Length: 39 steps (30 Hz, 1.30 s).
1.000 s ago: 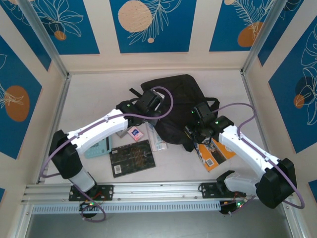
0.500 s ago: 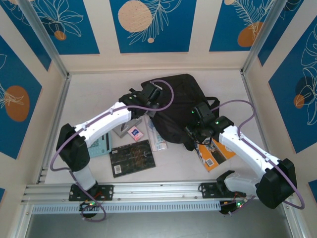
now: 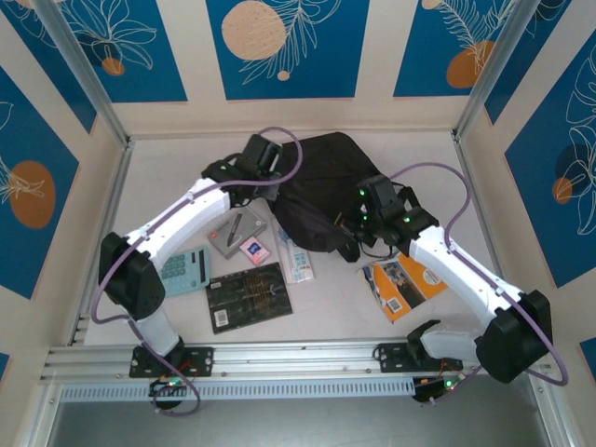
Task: Pack books, pencil case, and school supplies into a backpack
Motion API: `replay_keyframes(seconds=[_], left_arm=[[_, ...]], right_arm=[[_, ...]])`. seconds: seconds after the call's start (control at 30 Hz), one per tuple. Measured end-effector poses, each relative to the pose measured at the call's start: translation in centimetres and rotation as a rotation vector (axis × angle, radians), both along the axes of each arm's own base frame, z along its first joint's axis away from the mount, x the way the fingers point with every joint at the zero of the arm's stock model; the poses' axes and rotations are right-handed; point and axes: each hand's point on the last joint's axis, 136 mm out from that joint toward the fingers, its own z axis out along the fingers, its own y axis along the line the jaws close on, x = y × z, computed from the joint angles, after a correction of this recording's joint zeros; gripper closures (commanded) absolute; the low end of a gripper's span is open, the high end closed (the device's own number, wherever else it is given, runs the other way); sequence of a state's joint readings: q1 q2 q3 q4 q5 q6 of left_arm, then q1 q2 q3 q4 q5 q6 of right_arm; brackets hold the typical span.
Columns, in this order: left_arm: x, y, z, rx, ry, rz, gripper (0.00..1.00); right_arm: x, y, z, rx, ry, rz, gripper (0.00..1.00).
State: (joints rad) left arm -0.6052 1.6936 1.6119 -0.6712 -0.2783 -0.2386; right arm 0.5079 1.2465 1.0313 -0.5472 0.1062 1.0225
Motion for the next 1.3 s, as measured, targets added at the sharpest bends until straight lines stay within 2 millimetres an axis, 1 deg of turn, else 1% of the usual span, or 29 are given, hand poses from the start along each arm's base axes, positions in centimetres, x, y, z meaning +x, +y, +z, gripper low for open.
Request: replay_keyframes(seconds=[0.1,0.2,0.33,0.5,0.63,0.7,0.77,0.8,0.83,0.87,0.93,0.97,1.0,1.07,1.1,1.17,1.2,1.23,1.3], left_arm=[[1.1,1.4,3.2,-0.072,-0.049,0.041,1.0],[1.5,3.1,5.3,-0.118,-0.084,0.081,1.0],[1.0,5.2,6.8,-0.149,-0.11,0.125,1.0],[-0.5,7.1,8.1,-0.171,-0.136,0.165,1.0],[-2.0,8.3,8.3,-0.176,-0.138,0.187,1.0],[-3.2,8.9,8.1,-0.183,-0.126,0.197,1.0],[-4.5,9.4,7.5,-0.186,-0.105,0.2,1.0],[-5.2,9.6,7.0,-0.189,-0.088,0.202,0.98],[-5.9,9.8,6.4,-0.189,-0.071,0.202,0.91],[-6.7,10.0,5.6,-0.183,-0.042,0.197,0.82],[-7.7,10.3,4.3,-0.168,0.001,0.195,0.65],[-8.2,10.6,3.7,-0.153,0.019,0.194,0.57],[-8.6,10.9,3.3,-0.144,0.035,0.194,0.51],[-9.1,11.1,2.8,-0.131,0.056,0.191,0.45],[-9.3,11.2,2.8,-0.126,0.06,0.187,0.42],[-9.5,11.1,2.8,-0.114,0.068,0.172,0.38],[-9.7,11.0,2.8,-0.106,0.071,0.159,0.36],[-9.8,10.7,3.0,-0.101,0.074,0.146,0.35],[-9.6,9.5,3.6,-0.078,0.071,0.097,0.33]], right_arm=[[2.0,1.7,2.0,0.013,-0.06,0.069,1.0],[4.0,3.0,3.9,0.007,-0.119,0.127,1.0],[6.0,4.4,5.5,-0.011,-0.18,0.19,1.0],[7.2,5.9,5.9,-0.026,-0.209,0.264,1.0],[6.9,7.2,6.3,-0.067,-0.236,0.321,1.0],[6.2,7.7,6.4,-0.099,-0.244,0.351,1.0],[5.4,8.3,6.0,-0.125,-0.241,0.375,1.0],[4.9,8.5,5.6,-0.135,-0.235,0.385,1.0],[4.3,8.6,5.0,-0.144,-0.229,0.394,1.0],[3.3,8.6,4.1,-0.156,-0.215,0.406,0.97],[1.4,8.2,1.8,-0.169,-0.172,0.417,0.7],[0.2,7.7,0.1,-0.176,-0.133,0.417,0.57],[-0.8,7.0,-1.6,-0.186,-0.089,0.411,0.48],[-2.2,5.6,-4.5,-0.218,-0.011,0.388,0.4],[-2.6,5.0,-5.5,-0.237,0.017,0.372,0.36],[-2.7,4.0,-6.1,-0.259,0.03,0.343,0.34],[-2.6,3.6,-5.7,-0.259,0.016,0.326,0.34],[-2.5,3.2,-4.9,-0.253,-0.005,0.311,0.34],[-1.9,2.1,-2.2,-0.222,-0.083,0.266,0.34]])
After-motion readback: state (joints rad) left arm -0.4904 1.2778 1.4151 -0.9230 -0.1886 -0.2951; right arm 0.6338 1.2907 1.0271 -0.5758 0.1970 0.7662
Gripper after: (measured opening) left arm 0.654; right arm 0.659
